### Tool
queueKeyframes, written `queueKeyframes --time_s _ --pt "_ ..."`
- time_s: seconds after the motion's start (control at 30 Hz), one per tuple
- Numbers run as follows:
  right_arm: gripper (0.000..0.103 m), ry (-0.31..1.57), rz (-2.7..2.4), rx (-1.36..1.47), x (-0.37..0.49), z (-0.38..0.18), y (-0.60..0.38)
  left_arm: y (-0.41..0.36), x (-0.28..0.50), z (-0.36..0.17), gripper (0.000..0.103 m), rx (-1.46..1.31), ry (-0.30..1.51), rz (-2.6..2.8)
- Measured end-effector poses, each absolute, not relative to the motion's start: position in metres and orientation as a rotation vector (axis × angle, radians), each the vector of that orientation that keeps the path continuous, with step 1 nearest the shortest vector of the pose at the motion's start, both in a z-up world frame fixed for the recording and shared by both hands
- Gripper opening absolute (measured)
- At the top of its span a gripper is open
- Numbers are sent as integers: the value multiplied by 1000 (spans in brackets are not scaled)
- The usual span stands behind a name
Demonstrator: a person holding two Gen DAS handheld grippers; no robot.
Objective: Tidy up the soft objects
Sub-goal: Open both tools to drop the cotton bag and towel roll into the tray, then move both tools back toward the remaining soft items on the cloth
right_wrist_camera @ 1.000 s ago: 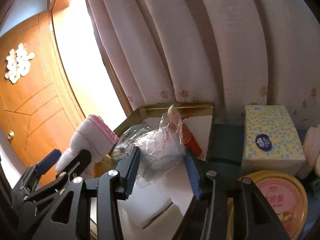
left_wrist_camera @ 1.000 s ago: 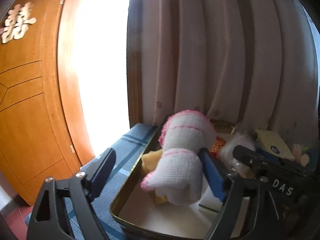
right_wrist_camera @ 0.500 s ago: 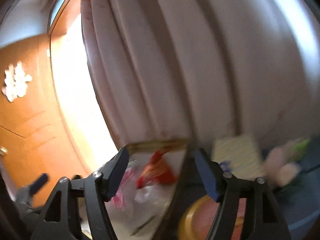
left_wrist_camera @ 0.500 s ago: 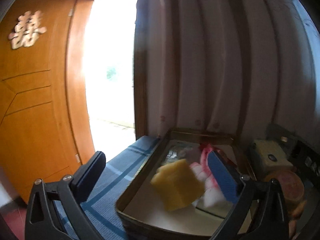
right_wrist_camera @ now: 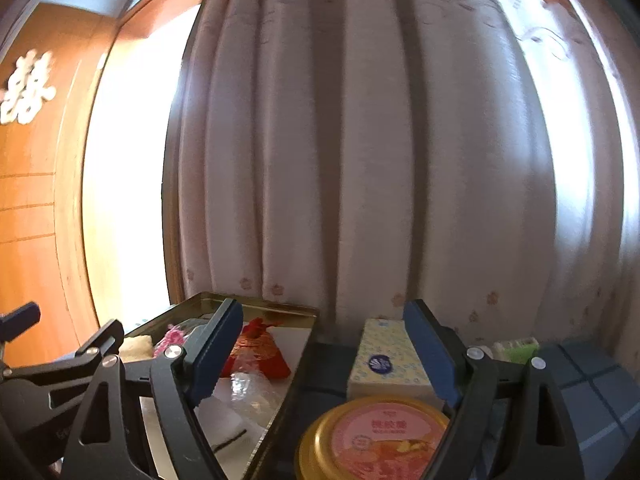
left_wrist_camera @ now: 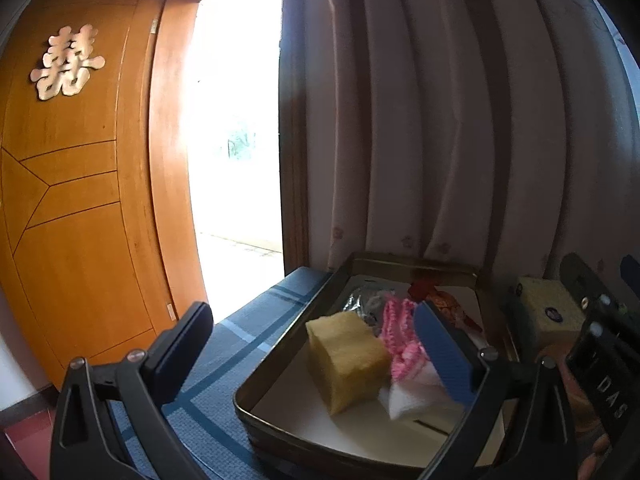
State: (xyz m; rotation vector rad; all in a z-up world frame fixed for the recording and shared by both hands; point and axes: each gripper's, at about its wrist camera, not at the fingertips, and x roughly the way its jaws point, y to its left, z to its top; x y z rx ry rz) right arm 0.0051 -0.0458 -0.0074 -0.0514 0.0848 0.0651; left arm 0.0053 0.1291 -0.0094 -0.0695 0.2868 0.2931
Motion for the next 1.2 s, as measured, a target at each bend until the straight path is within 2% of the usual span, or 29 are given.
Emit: queueKeyframes --time_s 0.8,1.2 --pt "85 97 -79 2 -21 -9 -109 77 -15 -7 102 -42 273 136" --pt "85 127 -270 51 -35 -10 -205 39 -24 -5 102 -12 263 27"
